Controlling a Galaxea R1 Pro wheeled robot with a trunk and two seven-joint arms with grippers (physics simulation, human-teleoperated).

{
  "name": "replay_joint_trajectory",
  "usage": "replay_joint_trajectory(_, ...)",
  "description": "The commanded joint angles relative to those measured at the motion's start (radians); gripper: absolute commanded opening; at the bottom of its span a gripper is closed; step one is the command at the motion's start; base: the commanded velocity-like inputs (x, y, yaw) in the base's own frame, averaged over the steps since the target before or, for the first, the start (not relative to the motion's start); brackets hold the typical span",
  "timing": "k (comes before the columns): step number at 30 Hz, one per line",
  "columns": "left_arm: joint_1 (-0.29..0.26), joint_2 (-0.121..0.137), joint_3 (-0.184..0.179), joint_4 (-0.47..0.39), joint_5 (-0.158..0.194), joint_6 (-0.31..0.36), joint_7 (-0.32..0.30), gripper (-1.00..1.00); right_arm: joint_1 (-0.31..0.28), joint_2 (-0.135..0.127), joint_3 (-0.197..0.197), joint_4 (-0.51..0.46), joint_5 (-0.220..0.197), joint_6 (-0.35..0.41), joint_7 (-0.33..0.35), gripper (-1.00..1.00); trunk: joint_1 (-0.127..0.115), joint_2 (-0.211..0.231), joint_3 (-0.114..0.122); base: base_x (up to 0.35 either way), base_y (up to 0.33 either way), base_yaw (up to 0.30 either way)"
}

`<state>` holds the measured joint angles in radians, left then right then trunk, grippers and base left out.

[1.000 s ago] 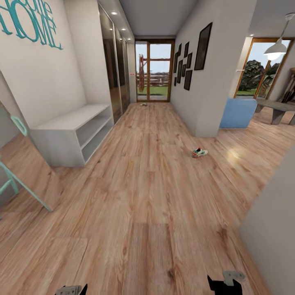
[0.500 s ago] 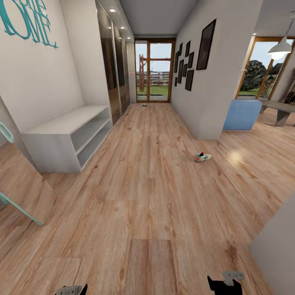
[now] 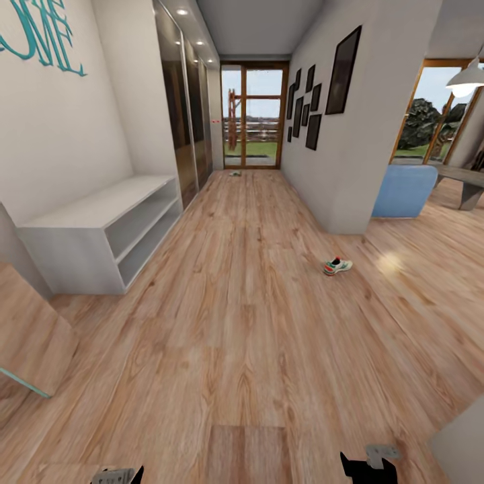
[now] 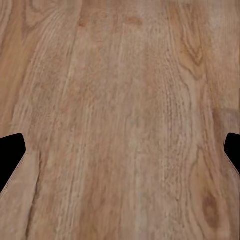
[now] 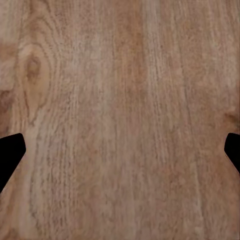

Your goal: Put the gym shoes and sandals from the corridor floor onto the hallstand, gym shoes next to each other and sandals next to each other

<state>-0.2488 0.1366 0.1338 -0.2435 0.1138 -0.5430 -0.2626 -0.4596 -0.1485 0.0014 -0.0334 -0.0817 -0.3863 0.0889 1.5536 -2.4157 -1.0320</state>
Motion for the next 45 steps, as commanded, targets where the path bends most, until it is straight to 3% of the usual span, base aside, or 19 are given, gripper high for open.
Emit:
replay_joint_trajectory(1, -0.001, 0.0, 0.003, 0.001, 0.01, 0.0, -0.01, 1.0, -0.001, 0.0, 0.0, 0.001, -0.009, -0.003, 0.008, 1.0, 0.0, 0.0, -0.001, 0.338, 0.0, 0.0)
replay_joint_trajectory(45, 0.0, 0.0, 0.003, 0.001, 0.01, 0.0, -0.01, 1.0, 0.0, 0.0, 0.0, 0.001, -0.009, -0.005, 0.008, 1.0, 0.0, 0.0, -0.001, 0.337, 0.0, 0.0)
